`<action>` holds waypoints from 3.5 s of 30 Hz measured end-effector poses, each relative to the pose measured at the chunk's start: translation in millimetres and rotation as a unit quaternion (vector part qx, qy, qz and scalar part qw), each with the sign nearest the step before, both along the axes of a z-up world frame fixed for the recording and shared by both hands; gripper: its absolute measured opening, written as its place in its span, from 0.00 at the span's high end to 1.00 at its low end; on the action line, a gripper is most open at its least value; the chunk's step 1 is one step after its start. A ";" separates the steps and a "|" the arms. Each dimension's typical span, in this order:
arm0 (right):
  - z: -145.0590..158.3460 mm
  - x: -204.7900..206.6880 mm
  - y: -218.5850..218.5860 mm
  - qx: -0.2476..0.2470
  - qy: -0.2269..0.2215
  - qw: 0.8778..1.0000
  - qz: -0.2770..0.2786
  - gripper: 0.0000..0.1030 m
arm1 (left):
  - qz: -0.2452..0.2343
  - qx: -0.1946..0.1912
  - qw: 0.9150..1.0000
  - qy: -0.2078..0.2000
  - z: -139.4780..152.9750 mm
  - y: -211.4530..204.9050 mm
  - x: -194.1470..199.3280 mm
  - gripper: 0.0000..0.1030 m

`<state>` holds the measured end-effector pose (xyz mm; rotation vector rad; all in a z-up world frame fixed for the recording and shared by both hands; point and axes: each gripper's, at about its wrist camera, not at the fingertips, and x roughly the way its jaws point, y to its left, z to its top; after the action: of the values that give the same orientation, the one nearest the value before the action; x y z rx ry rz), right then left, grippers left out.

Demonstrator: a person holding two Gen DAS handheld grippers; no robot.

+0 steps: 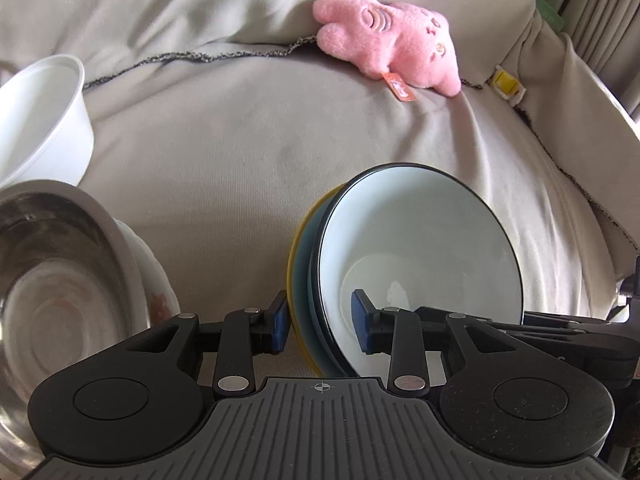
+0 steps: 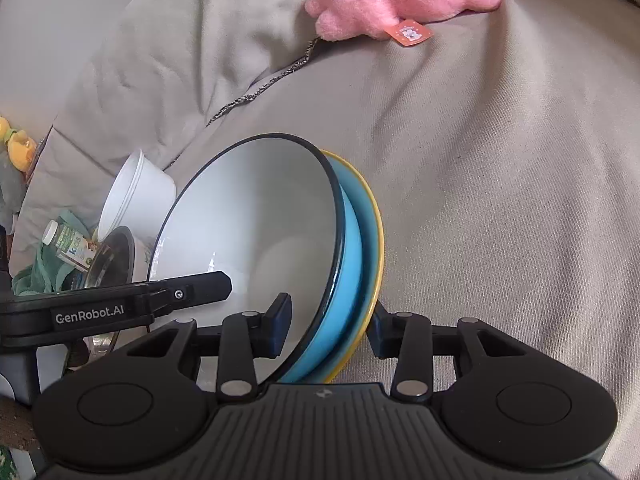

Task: Organize plates and bowls
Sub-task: 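Settle the blue bowl in the yellow-rimmed bowl and open the left gripper, then move the left gripper to the small white bowl and grasp its rim, then carry the small white bowl with the left gripper and lower it into the blue bowl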

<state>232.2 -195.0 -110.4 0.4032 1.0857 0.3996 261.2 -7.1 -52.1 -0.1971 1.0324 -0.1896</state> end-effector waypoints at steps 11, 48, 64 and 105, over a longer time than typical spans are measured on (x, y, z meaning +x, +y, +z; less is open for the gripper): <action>67.0 5.0 12.4 -0.123 -0.084 0.986 -0.080 0.51 | -0.005 -0.088 0.993 -0.073 36.4 52.4 -30.0 0.66; 33.7 139.0 323.5 -0.174 0.026 0.984 0.039 0.56 | 0.203 -0.083 0.972 -0.083 -24.8 301.0 42.7 0.66; 132.6 67.2 226.4 -0.159 -0.085 0.981 0.066 0.85 | 0.108 -0.116 0.972 -0.175 68.8 209.0 -12.4 0.69; 66.5 -37.9 15.9 -0.154 -0.050 0.984 -0.072 0.49 | -0.051 -0.046 0.992 -0.109 34.7 31.1 -54.1 0.65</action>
<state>194.3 -179.0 -43.9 0.1820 0.9933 0.1191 207.1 24.0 -17.5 -0.2020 0.8181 -0.3451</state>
